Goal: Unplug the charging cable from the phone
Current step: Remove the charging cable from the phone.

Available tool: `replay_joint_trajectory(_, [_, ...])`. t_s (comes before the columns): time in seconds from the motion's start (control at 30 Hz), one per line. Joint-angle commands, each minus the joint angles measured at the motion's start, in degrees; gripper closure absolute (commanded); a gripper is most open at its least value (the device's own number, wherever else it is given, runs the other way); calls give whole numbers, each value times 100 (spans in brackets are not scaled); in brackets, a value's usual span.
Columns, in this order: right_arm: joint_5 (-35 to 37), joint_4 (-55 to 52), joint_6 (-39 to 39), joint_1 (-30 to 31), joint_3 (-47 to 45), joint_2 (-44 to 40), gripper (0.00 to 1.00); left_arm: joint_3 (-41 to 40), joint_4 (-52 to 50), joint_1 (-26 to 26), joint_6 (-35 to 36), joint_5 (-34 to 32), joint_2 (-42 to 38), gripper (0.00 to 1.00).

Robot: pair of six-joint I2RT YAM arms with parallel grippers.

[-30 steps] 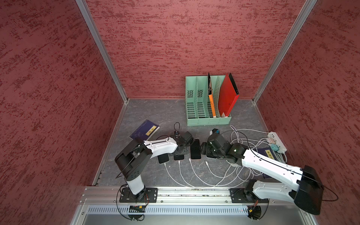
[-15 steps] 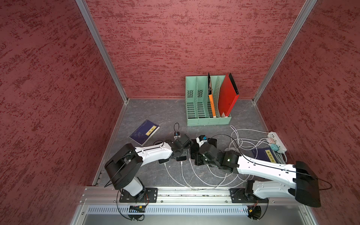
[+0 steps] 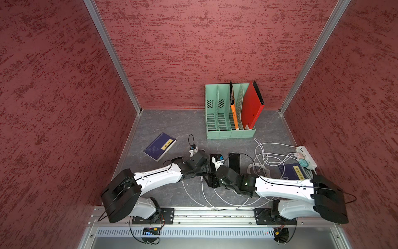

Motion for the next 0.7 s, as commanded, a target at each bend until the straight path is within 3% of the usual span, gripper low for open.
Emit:
replay_joint_trajectory(0.0, [-150, 1285, -44, 26, -429, -22, 40, -69, 318, -65, -106, -269, -284, 100])
replay_joint_trajectory(0.17, [-737, 1353, -323, -15, -383, 190, 42, -144, 263, -104, -134, -391, -617, 100])
replay_joint_trajectory(0.4, [-1257, 1619, -80, -198, -481, 525, 40, -99, 89, -147, -134, -441, -816, 100])
replay_joint_trajectory(0.67, [-1415, 1711, -55, -198, -498, 682, 40, -166, 153, -234, -192, -591, -1067, 100])
